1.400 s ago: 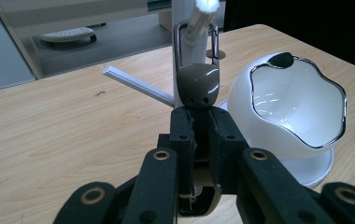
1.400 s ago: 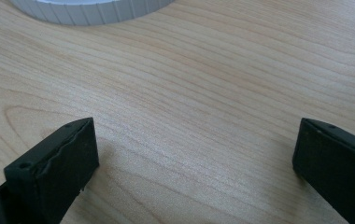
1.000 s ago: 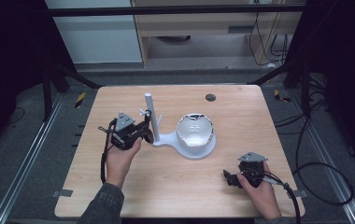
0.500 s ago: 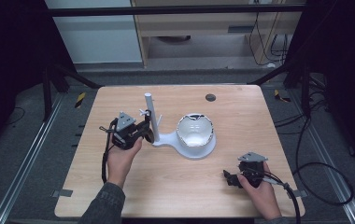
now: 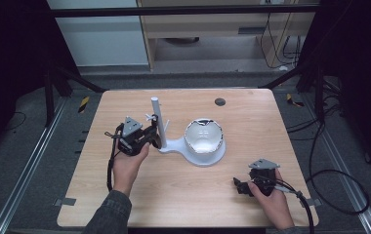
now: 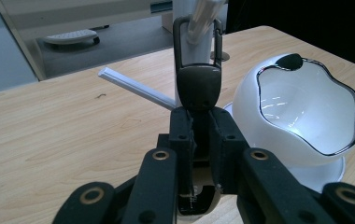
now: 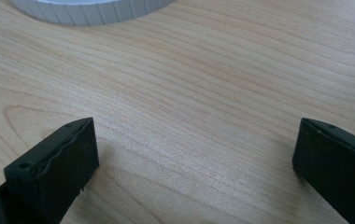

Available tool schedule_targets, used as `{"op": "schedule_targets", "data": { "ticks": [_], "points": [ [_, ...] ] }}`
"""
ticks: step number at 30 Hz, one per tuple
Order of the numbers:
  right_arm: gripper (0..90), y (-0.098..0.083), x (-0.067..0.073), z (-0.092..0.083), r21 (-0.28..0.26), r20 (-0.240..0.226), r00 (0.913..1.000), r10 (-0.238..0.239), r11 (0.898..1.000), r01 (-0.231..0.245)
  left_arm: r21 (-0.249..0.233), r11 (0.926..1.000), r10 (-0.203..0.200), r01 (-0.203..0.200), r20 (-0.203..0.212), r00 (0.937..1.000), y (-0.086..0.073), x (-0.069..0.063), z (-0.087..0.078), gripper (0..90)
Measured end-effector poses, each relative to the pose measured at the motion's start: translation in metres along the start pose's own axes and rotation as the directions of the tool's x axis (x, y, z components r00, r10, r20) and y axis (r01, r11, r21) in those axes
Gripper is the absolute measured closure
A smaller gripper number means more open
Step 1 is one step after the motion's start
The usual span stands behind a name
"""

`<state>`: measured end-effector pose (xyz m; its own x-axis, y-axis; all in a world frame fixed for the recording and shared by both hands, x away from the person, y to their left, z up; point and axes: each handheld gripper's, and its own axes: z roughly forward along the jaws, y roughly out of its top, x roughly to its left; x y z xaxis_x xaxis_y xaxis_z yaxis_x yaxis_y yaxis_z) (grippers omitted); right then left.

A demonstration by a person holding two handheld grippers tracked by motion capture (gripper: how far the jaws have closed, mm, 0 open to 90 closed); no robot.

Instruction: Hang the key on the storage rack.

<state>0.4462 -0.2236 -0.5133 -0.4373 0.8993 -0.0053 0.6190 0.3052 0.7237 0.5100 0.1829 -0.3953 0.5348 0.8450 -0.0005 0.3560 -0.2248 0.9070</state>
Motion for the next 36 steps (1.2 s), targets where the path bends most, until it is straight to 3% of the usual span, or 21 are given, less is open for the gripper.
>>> {"op": "schedule_targets", "data": {
  "ticks": [26,36],
  "points": [
    [0.7,0.0000,0.0000,0.0000,0.000,0.000,1.0000,0.000,1.000,0.000,-0.011,0.9999,-0.012,0.012,-0.003,0.9999,-0.0011,0.0019,0.0058,79.5],
    [0.6,0.0001,0.0001,-0.0001,0.000,-0.001,1.0000,0.002,1.000,-0.002,-0.016,0.9998,-0.014,0.014,-0.011,0.9998,-0.0033,0.0035,-0.0002,72.6]
  ]
}}
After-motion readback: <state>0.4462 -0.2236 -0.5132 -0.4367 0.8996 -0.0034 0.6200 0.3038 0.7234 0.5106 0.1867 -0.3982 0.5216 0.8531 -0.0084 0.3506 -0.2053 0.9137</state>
